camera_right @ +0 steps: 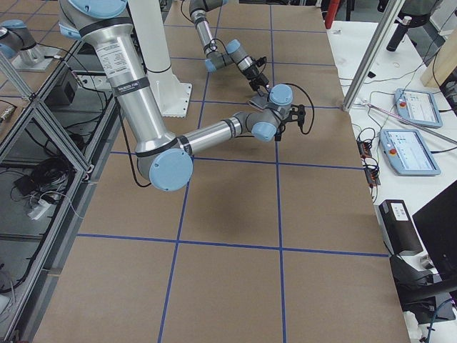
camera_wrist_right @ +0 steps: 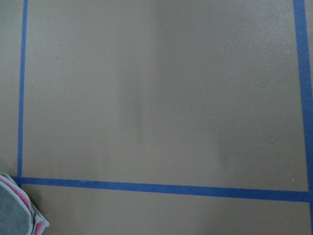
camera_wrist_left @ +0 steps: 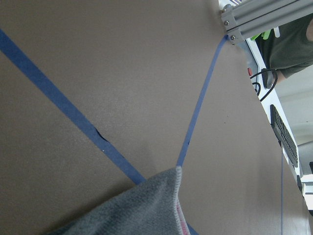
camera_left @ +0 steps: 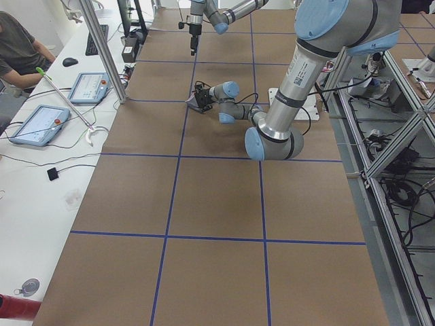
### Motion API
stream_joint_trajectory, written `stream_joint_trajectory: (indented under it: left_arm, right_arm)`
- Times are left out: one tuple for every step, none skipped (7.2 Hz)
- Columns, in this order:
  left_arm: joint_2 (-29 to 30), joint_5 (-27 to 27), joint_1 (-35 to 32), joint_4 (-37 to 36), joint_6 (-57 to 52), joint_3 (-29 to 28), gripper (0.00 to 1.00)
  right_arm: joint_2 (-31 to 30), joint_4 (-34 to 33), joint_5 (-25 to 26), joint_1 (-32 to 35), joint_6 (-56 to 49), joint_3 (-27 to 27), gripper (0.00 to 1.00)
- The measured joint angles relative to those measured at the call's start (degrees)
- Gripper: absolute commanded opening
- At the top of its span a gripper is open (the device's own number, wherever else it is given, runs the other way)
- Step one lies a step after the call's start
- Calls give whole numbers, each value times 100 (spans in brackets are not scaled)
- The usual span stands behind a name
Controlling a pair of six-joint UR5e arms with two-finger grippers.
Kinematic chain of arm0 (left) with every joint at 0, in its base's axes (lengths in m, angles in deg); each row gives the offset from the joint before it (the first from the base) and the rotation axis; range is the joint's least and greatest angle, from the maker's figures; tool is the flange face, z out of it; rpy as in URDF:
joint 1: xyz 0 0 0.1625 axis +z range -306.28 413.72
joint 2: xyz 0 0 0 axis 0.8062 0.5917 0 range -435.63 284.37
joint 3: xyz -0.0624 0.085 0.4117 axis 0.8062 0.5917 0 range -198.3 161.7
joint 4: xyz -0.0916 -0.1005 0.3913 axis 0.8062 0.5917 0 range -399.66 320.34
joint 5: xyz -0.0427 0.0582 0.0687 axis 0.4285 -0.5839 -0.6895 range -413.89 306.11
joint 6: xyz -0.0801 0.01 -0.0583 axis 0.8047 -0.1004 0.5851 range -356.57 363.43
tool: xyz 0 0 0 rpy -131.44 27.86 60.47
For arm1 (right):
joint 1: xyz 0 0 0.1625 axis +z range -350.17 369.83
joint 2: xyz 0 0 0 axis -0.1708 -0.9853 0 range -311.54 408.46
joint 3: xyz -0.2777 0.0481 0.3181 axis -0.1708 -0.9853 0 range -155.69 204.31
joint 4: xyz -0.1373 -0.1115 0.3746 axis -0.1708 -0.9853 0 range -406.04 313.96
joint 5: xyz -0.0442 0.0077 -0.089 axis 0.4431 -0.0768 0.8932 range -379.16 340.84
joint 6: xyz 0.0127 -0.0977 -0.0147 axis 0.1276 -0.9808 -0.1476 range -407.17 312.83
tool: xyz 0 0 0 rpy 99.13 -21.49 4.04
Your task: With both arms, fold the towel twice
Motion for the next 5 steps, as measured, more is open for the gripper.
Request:
stream_joint_trajectory:
  left_arm:
    - [-5, 58, -11, -5, -31, 63, 99]
    - [-24, 135, -22, -16, -70, 172, 99]
    - [-57, 174, -26, -22, -89, 279, 99]
    - [-78, 182, -21, -24, -93, 366, 99]
    - [-84, 174, 2, -24, -88, 391, 99]
  right_arm:
    - [0, -1, -15, 5, 0, 1, 100]
    - [0, -2, -21, 8, 1, -1, 100]
    - [-3, -2, -24, 9, 1, -8, 100]
    - [-6, -2, -24, 10, 0, -15, 100]
    - [-14, -2, -25, 10, 1, -19, 100]
